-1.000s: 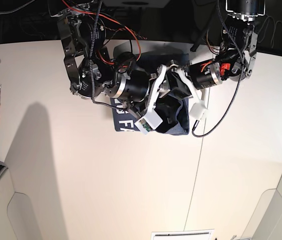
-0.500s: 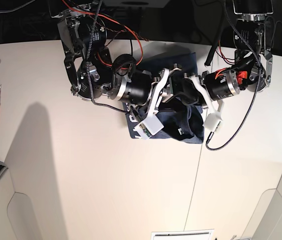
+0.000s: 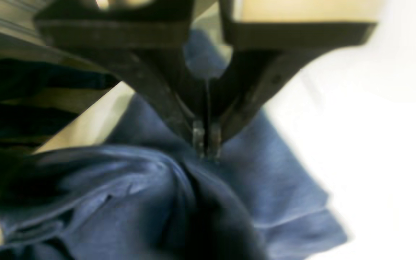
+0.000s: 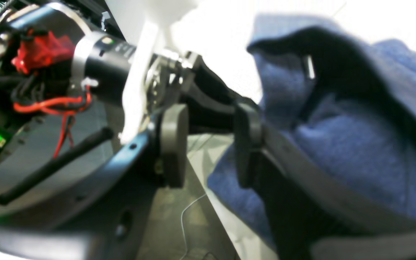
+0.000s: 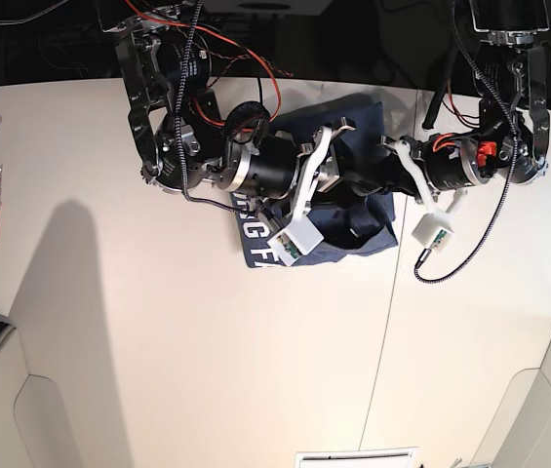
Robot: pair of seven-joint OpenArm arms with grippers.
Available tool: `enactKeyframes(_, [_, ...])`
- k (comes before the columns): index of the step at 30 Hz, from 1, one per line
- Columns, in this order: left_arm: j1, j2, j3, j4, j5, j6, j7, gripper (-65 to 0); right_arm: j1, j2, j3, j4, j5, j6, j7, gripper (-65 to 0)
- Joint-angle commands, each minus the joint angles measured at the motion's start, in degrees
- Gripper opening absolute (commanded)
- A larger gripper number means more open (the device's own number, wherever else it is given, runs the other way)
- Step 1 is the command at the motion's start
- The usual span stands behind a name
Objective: Layout the t-shirt on the table in an organized manner, then fold the t-shirt properly
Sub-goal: 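Grasp the folded bundle with both grippers and fold it in half, then lay the folded bundle down and flatten it with both grippers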
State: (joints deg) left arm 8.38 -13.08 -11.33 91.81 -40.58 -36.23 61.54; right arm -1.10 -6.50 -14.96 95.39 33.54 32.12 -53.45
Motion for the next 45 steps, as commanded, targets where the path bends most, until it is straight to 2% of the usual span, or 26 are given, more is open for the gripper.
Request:
enactKeyframes(1, [-0.74, -1.01, -0.24, 1.18, -0.87, 0.07, -0.83, -65.0, 0.74, -0.52, -0.07, 0.83, 1.18, 0.26, 0.96, -43.1])
enactKeyframes(4, [-0.74, -2.38, -0.26, 1.18, -0.87, 0.07, -0.85, -65.0, 0.74, -0.55, -0.07, 0.83, 1.2, 0.26, 0.96, -43.1])
enactKeyframes(8, [-0.74, -2.45, -0.26, 1.18, -1.09, 0.07, -1.33, -65.0, 0.74, -0.55, -0.92, 0.83, 1.62, 0.26, 0.96, -43.1])
enactKeyframes(18, [-0.76, -2.49, -0.28, 1.2, -2.01, -0.02, -3.98, -65.0, 1.18, -2.21, -11.45, 0.85, 4.81, 0.72, 0.94, -43.1])
enactKeyframes(20, [-0.76, -2.49, -0.63, 1.2, -2.08, -0.42, -4.98, -65.0, 2.01, -2.21, -12.44, 0.87, 4.15, 0.7, 0.94, -43.1])
enactKeyframes(23, [-0.74, -2.49, -2.64, 1.25, -4.87, -2.95, -5.35, -65.0, 3.82, -2.21, -11.82, 1.07, 0.13, 0.63, 0.96, -43.1])
enactKeyframes(26, [-0.76, -2.47, -6.86, 1.25, -11.78, -3.77, -5.35, -65.0, 5.79, -2.21, -8.98, 1.53, -3.41, 0.11, 0.96, -43.1])
enactKeyframes(31, [-0.76, -2.45, -13.73, 1.25, -25.33, -3.77, -2.6, -65.0, 8.72, -2.21, 0.04, 1.64, -3.52, -0.04, 1.22, -43.3])
enactKeyframes(33, [-0.74, -2.47, -14.36, 1.25, -29.49, -3.77, 0.15, -65.0, 9.55, -2.21, 4.15, 1.64, -3.37, -0.33, 1.51, -47.2])
enactKeyframes(39, [-0.72, -1.84, -11.56, 1.25, -31.63, -3.77, 2.58, -65.0, 10.08, -2.19, 15.06, 1.64, -0.74, -0.39, 2.19, -64.2])
enactKeyframes(45, [-0.74, -1.84, -3.67, 1.25, -31.61, -3.77, 3.69, -65.0, 9.64, -2.05, 19.8, 1.62, -1.95, -0.39, -0.35, -65.0])
